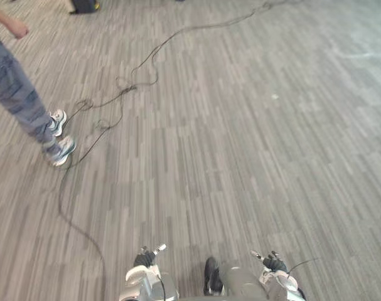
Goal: Pick up cushions and gather them together orderly.
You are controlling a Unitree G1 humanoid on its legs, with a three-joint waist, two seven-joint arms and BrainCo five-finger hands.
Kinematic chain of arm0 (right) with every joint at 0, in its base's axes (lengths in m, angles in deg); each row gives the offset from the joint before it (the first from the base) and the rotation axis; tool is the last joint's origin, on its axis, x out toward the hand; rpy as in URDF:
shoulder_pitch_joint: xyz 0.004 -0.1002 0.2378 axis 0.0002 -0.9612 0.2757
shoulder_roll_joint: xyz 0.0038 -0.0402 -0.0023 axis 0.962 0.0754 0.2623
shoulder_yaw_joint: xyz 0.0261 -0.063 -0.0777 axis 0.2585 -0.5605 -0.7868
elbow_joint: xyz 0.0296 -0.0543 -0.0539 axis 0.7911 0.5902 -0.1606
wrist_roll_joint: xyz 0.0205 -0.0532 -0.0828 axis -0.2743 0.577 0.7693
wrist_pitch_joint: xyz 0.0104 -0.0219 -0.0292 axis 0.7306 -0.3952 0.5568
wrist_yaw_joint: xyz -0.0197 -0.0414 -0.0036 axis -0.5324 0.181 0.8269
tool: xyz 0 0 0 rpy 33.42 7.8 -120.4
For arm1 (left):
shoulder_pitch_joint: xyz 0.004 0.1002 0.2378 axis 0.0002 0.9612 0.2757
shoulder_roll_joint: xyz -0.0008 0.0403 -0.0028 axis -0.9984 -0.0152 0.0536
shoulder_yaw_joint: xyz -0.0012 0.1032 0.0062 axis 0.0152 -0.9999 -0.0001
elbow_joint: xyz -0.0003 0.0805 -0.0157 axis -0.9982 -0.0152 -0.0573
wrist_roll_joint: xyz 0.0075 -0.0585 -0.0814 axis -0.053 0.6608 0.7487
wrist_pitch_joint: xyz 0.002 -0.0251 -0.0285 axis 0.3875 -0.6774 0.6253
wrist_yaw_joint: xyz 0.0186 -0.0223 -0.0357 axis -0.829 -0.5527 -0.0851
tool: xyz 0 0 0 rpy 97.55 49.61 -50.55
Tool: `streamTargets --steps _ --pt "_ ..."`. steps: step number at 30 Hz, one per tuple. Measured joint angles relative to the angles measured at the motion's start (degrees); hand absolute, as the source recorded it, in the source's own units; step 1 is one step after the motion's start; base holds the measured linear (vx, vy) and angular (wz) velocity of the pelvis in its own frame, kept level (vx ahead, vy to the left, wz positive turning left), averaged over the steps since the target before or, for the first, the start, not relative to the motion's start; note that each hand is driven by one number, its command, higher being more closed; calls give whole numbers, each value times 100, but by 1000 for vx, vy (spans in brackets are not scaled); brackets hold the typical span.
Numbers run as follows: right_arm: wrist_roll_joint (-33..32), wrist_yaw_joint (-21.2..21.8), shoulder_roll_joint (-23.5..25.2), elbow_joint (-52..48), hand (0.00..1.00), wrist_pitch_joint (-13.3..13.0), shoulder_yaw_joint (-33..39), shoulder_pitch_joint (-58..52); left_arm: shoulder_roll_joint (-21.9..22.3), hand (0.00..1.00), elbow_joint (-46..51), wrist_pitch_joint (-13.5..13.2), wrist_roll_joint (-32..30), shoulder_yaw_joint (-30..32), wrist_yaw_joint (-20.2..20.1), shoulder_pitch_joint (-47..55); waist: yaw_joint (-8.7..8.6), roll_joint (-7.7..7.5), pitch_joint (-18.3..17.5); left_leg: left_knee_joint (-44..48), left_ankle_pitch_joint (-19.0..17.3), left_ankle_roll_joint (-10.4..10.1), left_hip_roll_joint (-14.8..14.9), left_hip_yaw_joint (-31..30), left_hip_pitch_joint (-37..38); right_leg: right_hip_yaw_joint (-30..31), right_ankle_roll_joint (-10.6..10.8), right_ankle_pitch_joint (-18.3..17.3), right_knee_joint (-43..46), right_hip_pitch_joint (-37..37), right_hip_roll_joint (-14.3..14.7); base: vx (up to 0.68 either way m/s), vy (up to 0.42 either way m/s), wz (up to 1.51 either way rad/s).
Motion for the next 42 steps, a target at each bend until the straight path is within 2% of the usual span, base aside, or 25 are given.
streamTargets --steps 4,5,6,7,8,9,11,12,13,15,19,21,22,23,25,26,27,28,30,33,36,37,39,40,42 --pt "6 2 86 -10 0 14 -13 -43 108 0 104 -67 73 142 46 55 223 -15 -89 -3217 302 -79 -489 -406 -289 814 396 -409 -289 691 -418 619 285 -109" --pt "12 2 118 30 0 23 -32 -81 96 0 121 -85 93 131 72 115 255 -100 -201 -3400 862 -248 -629 -614 -360 1042 532 -563 -354 807 -607 809 500 -102" --pt "18 7 157 149 0 36 -54 -132 -7 0 97 -87 93 134 98 186 266 -220 -414 -3270 980 -92 -791 -520 -355 1272 539 -563 -282 794 -778 697 418 -89" --pt "13 26 226 195 0 61 -128 -133 -75 0 67 -80 93 133 131 212 232 -329 -524 -3126 721 -38 -830 -388 -375 1373 475 -467 -100 687 -868 702 390 -81" --pt "21 59 215 186 0 84 -188 -170 -95 0 59 -65 94 140 165 204 231 -381 -564 -2760 459 213 -810 -229 -332 1476 809 -219 305 493 -982 680 387 -60" --pt "21 57 214 183 0 86 -207 -197 -119 0 47 -60 91 139 179 196 253 -444 -593 -2631 283 273 -831 -95 -215 1602 967 -128 723 385 -1031 672 391 -87" --pt "23 79 209 160 0 68 -299 -183 -183 0 -122 -42 87 135 189 142 303 -524 -549 -2884 -44 484 -952 367 701 1786 1732 549 3380 -619 -1059 607 316 -108" --pt "25 90 193 89 0 53 -297 -184 -176 0 -226 -14 90 117 190 113 246 -470 -513 -3013 -94 534 -970 413 1053 1674 1746 563 4142 -920 -1015 610 273 -101" --pt "25 89 180 -94 0 -4 -298 -197 -161 0 -399 34 90 20 195 72 173 -329 -446 -3253 -99 542 -979 462 1609 1231 1564 424 4855 -1346 -984 456 200 -84" --pt "36 90 190 -273 0 -25 -298 -228 -97 0 -512 52 99 -103 194 -15 149 -261 -464 -3766 -136 507 -985 769 2294 295 1236 220 4922 -2005 -1081 416 195 -78" --pt "101 128 212 -329 0 -44 -25 -159 -18 0 -683 69 118 -147 178 -286 42 -362 -401 -4548 -348 325 -1079 886 3243 -1247 829 131 3331 -2813 -1169 540 108 -21" --pt "222 123 203 -237 0 -46 131 -182 2 0 -775 71 60 -268 149 -168 -87 -418 -383 -4658 -346 326 -1243 657 3607 -1466 583 747 1677 -2733 -954 502 -35 25" --pt "240 124 202 -201 0 -39 122 -259 6 0 -735 64 -5 -279 127 -111 -112 -483 -399 -4685 -347 325 -1363 511 3766 -1445 375 1035 1324 -2681 -955 664 -108 23" --pt "243 135 36 -200 0 -11 144 -282 120 0 -747 76 -99 -237 110 -150 -143 -338 -388 -4637 -332 307 -1331 312 3972 -1334 -162 1151 1687 -2709 -857 659 -118 3" --pt "240 133 -121 -246 0 5 168 -287 169 0 -726 73 -165 -256 67 -135 -180 74 -460 -3358 -196 86 -925 -9 3469 -1377 -71 626 1705 -2571 -577 681 -171 -20" --pt "234 133 -150 -253 0 9 186 -266 177 0 -724 76 -166 -245 67 -146 -191 167 -411 -2415 47 -229 -742 -191 3084 -1348 -58 525 1605 -2408 -429 697 -175 -46" --pt "230 114 -168 -255 0 8 203 -240 179 0 -720 81 -159 -232 68 -126 -148 274 -352 -827 905 -608 -472 -544 2341 -1177 -149 459 1371 -2096 -181 568 -97 -64" --pt "216 95 -168 -232 0 8 198 -211 152 0 -637 85 -144 -150 55 -115 -123 289 -293 135 901 -641 -287 -623 1867 -1096 -215 376 1227 -1808 -26 565 -44 -90" --pt "130 48 -94 -27 0 26 -50 -92 84 0 -369 58 -135 -51 41 -126 -68 9 -141 1083 330 -207 -104 -514 827 -659 -305 141 767 -775 144 684 -35 -88" --pt "40 39 -21 -17 0 42 -243 -79 85 0 -141 29 -84 -50 50 -98 40 -120 -190 371 57 -17 -37 -228 135 -201 -197 71 269 -209 182 448 16 -83" --pt "3 39 91 -9 0 91 -217 -48 139 0 -9 9 -73 -32 50 -74 189 -72 -232 -1931 24 -75 -264 -283 -269 492 122 -50 -166 499 105 672 191 -111" --pt "9 44 155 3 0 94 -219 -61 148 0 -24 5 -60 -40 55 -65 230 -63 -273 -2968 229 -205 -415 -534 -258 750 291 -177 -334 738 4 774 365 -112" --pt "11 46 206 38 0 98 -221 -135 117 0 -65 8 -44 -50 72 -37 249 -113 -402 -3308 1083 -168 -636 -753 -234 1106 519 -373 -404 959 -231 659 371 -104" --pt "15 76 250 150 0 118 -325 -131 47 0 -97 27 -46 -52 82 -40 197 -252 -584 -3146 755 68 -769 -499 -226 1299 618 -374 -91 802 -477 693 402 -83" --pt "19 70 252 167 0 116 -286 -163 11 0 -194 21 -47 -35 100 -63 226 -378 -602 -2897 369 261 -834 -126 -23 1461 888 -331 1175 289 -657 672 397 -77"
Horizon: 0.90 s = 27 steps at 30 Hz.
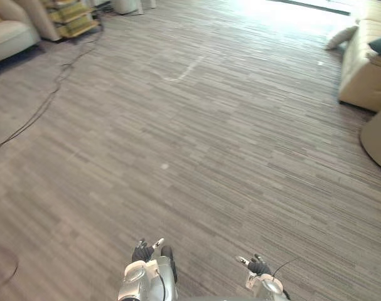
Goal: Pick up cushions and gather them together orderly.
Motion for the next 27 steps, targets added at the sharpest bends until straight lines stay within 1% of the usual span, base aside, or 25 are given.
streamTargets --steps 1,2,4,5,6,7,9,10,11,12,13,14,15,16,17,18,19,20,21,22,23,24,25,26,27 --pt "4 1 -14 -15 0 -9 0 18 -57 0 -105 11 -1 -2 5 -85 -3 -76 71 -18 -240 120 -101 203 387 -32 438 359 1480 -588 -105 589 358 -82" --pt "10 13 -41 -60 0 -23 4 36 -89 0 -200 45 1 -4 21 -112 -21 -84 123 -171 -424 151 -187 343 852 -89 598 784 2819 -1135 -165 566 329 -74" --pt "7 32 -68 -250 0 -54 8 33 -64 0 -382 82 1 -59 63 -132 -138 25 206 -446 -532 224 -225 365 1541 -459 474 695 3677 -1497 -178 499 246 -37" --pt "10 58 -71 -382 0 -89 4 0 -29 0 -447 119 3 -204 79 -153 -174 151 193 -878 -543 235 -205 431 2156 -1095 324 485 3711 -1950 -196 541 241 -27" --pt "11 64 -64 -408 0 -104 4 18 -25 0 -455 118 4 -248 81 -176 -169 161 198 -1119 -548 241 -201 520 2385 -1421 227 408 3496 -2156 -231 527 210 -19" --pt "11 89 -60 -401 0 -115 34 69 -30 0 -524 119 9 -301 77 -203 -196 152 210 -1504 -546 239 -226 555 2771 -2000 70 324 2812 -2428 -318 463 147 -1" --pt "10 103 -55 -383 0 -113 170 123 -14 0 -596 126 7 -338 65 -260 -267 104 233 -1840 -546 238 -310 538 3143 -2368 15 436 1694 -2737 -290 493 50 17" --pt "6 100 -58 -383 0 -116 225 138 0 0 -634 134 4 -343 46 -239 -347 59 276 -1922 -547 239 -387 503 3376 -2399 -83 726 942 -2813 -284 500 -17 26" --pt "7 100 -59 -383 0 -117 237 137 8 0 -645 136 4 -343 43 -223 -355 50 281 -1956 -553 236 -420 499 3455 -2390 -123 844 717 -2828 -280 538 -65 39" --pt "8 95 -72 -382 0 -109 287 120 33 0 -644 138 -8 -342 25 -154 -374 28 283 -2054 -613 217 -530 417 3731 -2379 -188 1220 69 -2811 -266 602 -111 44" --pt "9 102 -73 -392 0 -104 295 72 43 0 -599 127 -53 -342 -12 -103 -419 -18 284 -2070 -744 128 -631 201 3984 -2259 -544 1721 -44 -2755 -275 741 -147 38" --pt "28 116 -195 -404 0 -111 287 121 122 0 -610 123 -69 -339 -43 -115 -415 167 311 -2066 -766 87 -533 89 4179 -2287 -634 1494 402 -2782 -184 509 -110 13" --pt "55 121 -239 -401 0 -108 278 125 141 0 -608 118 -86 -336 -64 -80 -413 257 265 -1974 -748 59 -475 53 4165 -2325 -683 1324 534 -2815 -169 575 -172 -19" --pt "147 121 -298 -434 0 -114 293 128 171 0 -604 125 -111 -342 -84 -19 -433 433 216 -1412 -745 54 -301 -97 4012 -2319 -754 1004 770 -2807 -58 445 -169 -30" --pt "179 118 -307 -436 0 -103 360 135 169 0 -589 130 -111 -302 -113 -15 -444 520 205 -166 -625 -152 -109 -280 3484 -2282 -708 741 776 -2690 98 676 -271 -29" --pt "182 115 -307 -435 0 -101 375 140 172 0 -563 130 -113 -265 -120 -21 -446 546 220 454 -454 -413 -17 -388 3227 -2241 -704 674 717 -2605 169 571 -192 -42" --pt "176 100 -353 -427 0 -95 353 173 139 0 -482 140 -107 -207 -133 2 -413 684 294 2534 350 -1166 324 -788 2228 -2116 -776 583 341 -2114 493 693 -164 -56" --pt "170 96 -355 -371 0 -59 341 222 141 0 -412 137 -104 -107 -141 -16 -380 714 378 3387 237 -1038 512 -694 1813 -2043 -900 557 121 -1736 653 689 -75 -71" --pt "157 90 -342 -288 0 -34 254 256 132 0 -299 129 -97 -28 -139 -23 -345 660 450 3849 71 -843 604 -587 1488 -1947 -998 455 -65 -1333 720 574 -31 -57" --pt "153 90 -332 -212 0 -30 127 280 94 0 -196 119 -95 -19 -138 -19 -332 551 488 3951 -73 -654 618 -504 1148 -1863 -1005 389 -283 -970 731 540 -20 -47" --pt "146 88 -298 -179 0 -14 23 260 73 0 -80 113 -67 -27 -138 2 -286 423 481 3732 -251 -524 648 -260 737 -1718 -982 345 -606 -567 725 396 -11 -41" --pt "140 87 -273 -165 0 -8 -15 230 61 0 -15 97 -43 -22 -137 22 -258 383 460 3498 -315 -425 671 -98 537 -1633 -959 329 -762 -398 717 617 21 -64" --pt "114 86 -212 -154 0 22 -35 234 94 0 142 61 -22 -3 -133 65 -193 344 436 2650 -432 -306 697 231 244 -1429 -786 342 -997 -81 688 531 52 -84" --pt "115 82 -172 -153 0 24 -33 230 119 0 158 -2 4 24 -112 72 -143 380 421 1608 -445 -294 634 385 86 -1228 -652 264 -1135 154 650 569 93 -85" --pt "115 81 -157 -148 0 34 -41 230 140 0 171 -7 7 55 -111 71 -126 395 415 1160 -426 -286 595 339 18 -1136 -596 219 -1201 269 617 625 212 -87"
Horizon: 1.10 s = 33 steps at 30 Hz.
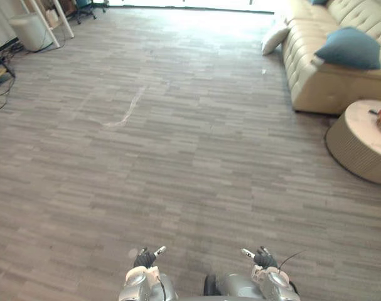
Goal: Pick up cushions and gather them together orderly.
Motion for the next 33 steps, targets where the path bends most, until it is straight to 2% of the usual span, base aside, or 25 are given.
streamTargets --steps 2,3,4,6,7,8,9,10,11,12,15,18,19,20,21,22,23,24,25,26,27,28,30,31,33 --pt "9 -2 77 28 0 16 -21 -31 13 0 31 -5 12 109 22 2 122 -25 -77 -1501 576 -107 -223 -245 -184 362 269 -244 -339 495 -223 770 335 -86" --pt "19 -2 98 58 0 18 -37 -48 1 0 33 -7 12 117 41 12 151 -71 -122 -1521 913 -121 -308 -265 -181 471 342 -303 -387 593 -317 661 349 -78" --pt "66 1 161 168 0 20 -59 -59 -56 0 6 -2 18 116 52 49 156 -163 -282 -1430 1042 232 -517 -232 -148 611 407 -340 -247 619 -533 693 379 -57" --pt "103 22 162 173 0 41 -123 -95 -96 0 -43 2 61 127 55 49 150 -282 -383 -1222 733 451 -582 33 -77 717 674 -194 672 187 -764 683 383 -43" --pt "114 20 167 170 0 52 -128 -118 -142 0 -52 10 140 113 64 44 178 -359 -373 -1198 479 547 -682 193 165 775 986 31 1758 -221 -864 502 295 -32" --pt "114 21 164 170 0 54 -136 -135 -164 0 -53 11 161 107 63 40 172 -378 -364 -1217 403 570 -728 215 277 784 1077 201 2232 -414 -906 611 338 -31" --pt "113 20 137 136 0 44 -142 -140 -188 0 -105 22 178 110 67 27 131 -384 -323 -1294 238 587 -821 227 573 776 1233 648 3166 -795 -977 565 281 -21" --pt "117 26 101 2 0 -22 -142 -129 -212 0 -353 67 175 105 81 -29 77 -311 -245 -1585 -11 575 -952 257 1321 572 1171 637 4456 -1313 -1034 551 254 -18" --pt "119 27 97 -49 0 -31 -144 -139 -206 0 -409 70 175 90 83 -35 65 -281 -239 -1690 -63 559 -959 278 1531 471 1125 545 4601 -1432 -1028 583 236 -24" --pt "133 34 97 -106 0 -68 -152 -171 -193 0 -490 69 174 6 87 -59 54 -173 -250 -2028 -170 522 -979 353 2029 54 1057 349 4680 -1875 -1039 458 172 -16" --pt "143 51 92 -263 0 -105 -112 -145 -200 0 -652 82 169 -66 82 -119 -15 -209 -210 -2662 -244 459 -1067 334 2898 -968 744 121 3673 -2709 -1105 464 110 9" --pt "141 59 65 -295 0 -142 -8 -100 -145 0 -724 132 158 -146 72 -131 -163 -227 -200 -3127 -375 341 -1175 245 3410 -1382 612 551 1923 -3018 -1020 503 17 37" --pt "141 65 26 -289 0 -139 -9 -98 -108 0 -722 127 118 -142 47 -115 -182 -228 -198 -3200 -543 242 -1229 156 3670 -1300 476 898 1200 -3079 -909 770 -84 37" --pt "135 78 5 -298 0 -134 -18 -113 -101 0 -719 128 98 -142 48 -89 -206 -234 -202 -3186 -659 251 -1275 38 3903 -1056 182 1184 1129 -3094 -812 664 -82 38" --pt "136 84 -16 -301 0 -138 -24 -105 -81 0 -719 131 92 -144 47 -75 -233 -202 -195 -3172 -680 281 -1263 -47 3972 -989 42 1375 1244 -3085 -790 858 -177 44" --pt "137 100 -75 -349 0 -141 -27 -86 16 0 -718 131 21 -145 43 -56 -285 -69 -212 -2809 -678 284 -1101 -324 4021 -983 -47 1229 1774 -3087 -778 679 -216 40" --pt "136 100 -155 -352 0 -131 -18 -88 46 0 -717 134 -17 -184 9 -28 -284 99 -282 -1884 -671 276 -885 -620 3670 -1098 -61 842 1986 -3027 -731 813 -261 35" --pt "126 98 -199 -397 0 -133 -20 -89 46 0 -717 146 -34 -183 -19 -30 -296 214 -265 -964 -579 121 -734 -794 3283 -1170 -73 661 1998 -2915 -660 639 -225 12" --pt "122 99 -240 -438 0 -130 -28 -86 50 0 -699 163 -48 -147 -21 -42 -302 327 -223 212 -182 -327 -539 -991 2769 -1202 -114 494 1952 -2744 -546 647 -173 -13" --pt "103 74 -271 -449 0 -110 -27 -47 16 0 -648 168 -47 -106 -13 -27 -249 447 -144 1591 250 -580 -255 -1108 2127 -1161 -188 343 1781 -2422 -331 647 -142 -23" --pt "104 67 -272 -423 0 -101 -25 -31 12 0 -628 167 -47 -93 -13 -10 -228 445 -102 1918 242 -565 -170 -1069 1978 -1150 -201 305 1714 -2290 -261 649 -90 -49" --pt "100 35 -240 -239 0 -64 -57 59 -34 0 -515 163 -48 -63 -9 -14 -192 428 15 2666 138 -398 41 -906 1497 -1024 -276 154 1377 -1662 -113 631 -56 -39" --pt "95 14 -162 -130 0 -26 -223 70 -106 0 -313 131 -46 -66 -10 -2 -145 208 66 2467 -59 -115 76 -575 824 -879 -239 46 736 -817 -127 617 -50 -29" --pt "95 13 -148 -95 0 -19 -255 59 -109 0 -252 129 -44 -73 -9 12 -133 180 37 2287 -101 -56 88 -482 651 -837 -216 31 574 -664 -133 524 -4 -37" --pt "90 2 -38 -41 0 32 -300 41 -40 0 -5 98 -41 -55 -5 99 -21 129 8 505 -158 96 -18 -93 85 -578 37 -4 10 -42 -248 593 74 -55"
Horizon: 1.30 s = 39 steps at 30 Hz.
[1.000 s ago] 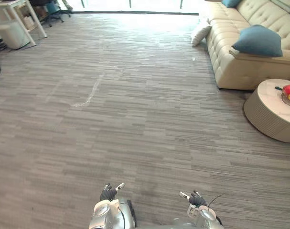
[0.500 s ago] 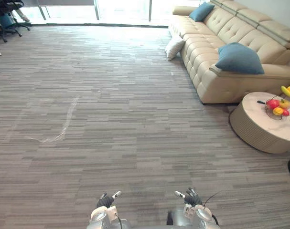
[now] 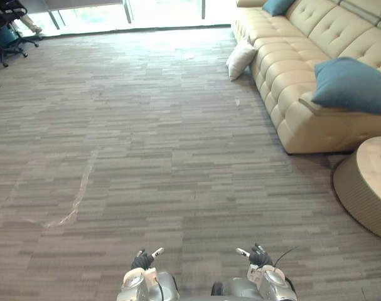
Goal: Pick up cushions and gather them together orderly.
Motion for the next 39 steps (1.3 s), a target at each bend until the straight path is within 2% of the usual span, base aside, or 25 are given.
streamTargets --steps 2,3,4,5,7,10,12,13,16,19,21,22,23,24,25,27,29,30,33,34,35,36,37,38,39 --pt "6 -1 31 16 0 23 1 -19 2 0 50 -58 7 10 12 1 94 -5 -16 -1331 254 -128 -197 -75 -148 137 165 -94 -236 284 -104 585 164 -51" --pt "21 1 31 76 0 28 -11 -27 2 0 115 -74 16 -9 15 19 192 -52 -68 -2080 809 -157 -343 -130 -246 289 354 -205 -433 526 -221 803 305 -74" --pt "28 4 44 163 0 30 -53 -34 -19 0 128 -87 23 -5 43 82 233 -144 -208 -2109 1408 56 -523 -177 -224 446 481 -275 -454 654 -381 808 317 -70" --pt "29 5 77 208 0 34 -69 -32 -83 0 126 -83 21 -2 53 85 230 -225 -278 -2050 1341 198 -615 -163 -222 501 486 -272 -406 655 -511 591 219 -40" --pt "39 15 150 198 0 36 -60 -104 -191 0 26 -51 19 -10 64 62 168 -429 -401 -1809 1007 467 -715 65 -116 739 865 102 384 333 -765 638 275 -24" --pt "79 12 135 75 0 -15 -30 -232 -270 0 -214 -24 37 -95 89 29 123 -452 -367 -2336 552 491 -1014 107 1145 987 1152 1043 4049 -1036 -967 679 299 -11" --pt "108 24 141 -78 0 -42 -58 -299 -265 0 -319 5 38 -154 93 -24 74 -458 -351 -2592 473 590 -1106 92 1702 811 1083 863 4669 -1478 -980 580 170 8" --pt "206 32 138 -214 0 -53 -47 -357 -204 0 -336 36 38 -187 97 -44 91 -346 -391 -2963 236 616 -1086 37 2151 537 856 586 4733 -1928 -871 475 95 -6" --pt "228 47 104 -438 0 -131 73 -350 -161 0 -639 53 39 -221 98 -188 -19 -320 -311 -3214 -151 510 -1086 -167 2839 -59 597 107 3619 -2747 -711 488 13 28" --pt "228 52 2 -428 0 -140 285 -363 -3 0 -716 53 23 -216 75 -199 -194 -326 -306 -3430 -577 412 -1106 -614 3440 -126 546 592 1883 -3020 -611 576 -114 82" --pt "231 55 -136 -357 0 -112 210 -393 43 0 -711 61 -13 -201 54 -76 -264 -247 -356 -3489 -739 507 -1076 -881 3884 128 212 1026 2025 -3032 -484 717 -181 70" --pt "240 60 -323 -183 0 -83 166 -349 80 0 -713 59 -33 -225 24 -10 -277 -100 -454 -2682 -721 474 -925 -1014 3630 9 144 575 2393 -3002 -467 570 -149 37" --pt "240 64 -355 -174 0 -69 164 -334 80 0 -704 58 -39 -217 12 -32 -265 -75 -437 -2199 -701 437 -872 -1027 3438 -17 142 467 2420 -2948 -468 675 -204 30" --pt "237 76 -439 -220 0 -42 169 -324 82 0 -698 70 -55 -145 1 -118 -250 109 -329 -103 -135 -268 -612 -1211 2499 -115 94 216 2323 -2671 -385 648 -195 8" --pt "241 67 -503 -231 0 -29 202 -277 56 0 -671 75 -53 -30 -14 -114 -204 240 -231 1417 313 -633 -332 -1346 1720 -165 -9 63 2124 -2348 -202 802 -193 -8" --pt "232 9 -493 -39 0 1 225 -177 3 0 -562 72 -53 67 3 -111 -147 245 -73 2563 268 -456 -47 -1244 934 -156 -79 -151 1635 -1447 -5 783 -112 -23" --pt "226 -2 -426 25 0 37 186 -160 -69 0 -440 65 -51 60 1 -102 -116 118 -50 2404 145 -250 3 -1014 527 -132 -50 -231 1172 -858 -3 593 -71 -13" --pt "217 0 -355 43 0 48 19 -165 -143 0 -248 54 -42 35 7 -23 -21 -9 -130 1633 46 -102 87 -539 100 -2 5 -253 669 -388 -28 439 -31 -35" --pt "217 -1 -180 43 0 57 -4 -143 -139 0 -71 26 -21 32 13 7 167 -73 -139 31 43 -34 3 -178 -330 243 98 -247 128 185 -151 644 86 -62" --pt "220 1 -38 48 0 73 -3 -142 -136 0 -24 12 4 54 36 53 252 -106 -150 -1595 480 -122 -201 -229 -344 432 175 -269 -133 511 -293 829 246 -81" --pt "221 1 -23 82 0 78 -10 -147 -154 0 -28 14 29 42 58 101 285 -110 -190 -1901 1102 -141 -284 -298 -330 602 214 -293 -174 623 -340 672 217 -86" --pt "222 2 1 106 0 83 -21 -156 -164 0 -52 20 40 29 60 131 296 -129 -227 -1906 1339 -103 -328 -299 -321 687 216 -292 -173 646 -353 556 239 -56" --pt "221 14 155 197 0 98 -99 -165 -317 0 -58 40 39 16 83 198 256 -337 -415 -1912 1095 140 -520 -155 -266 811 321 -172 -31 583 -621 771 333 -29" --pt "228 21 147 199 0 105 -55 -230 -364 0 -89 39 38 6 85 209 231 -460 -476 -1677 873 385 -617 -29 -201 997 709 86 457 394 -815 771 333 -14" --pt "228 17 150 194 0 106 -26 -258 -383 0 -98 38 38 3 86 204 234 -491 -476 -1631 776 427 -672 -17 -144 1058 788 171 677 341 -858 973 425 3"
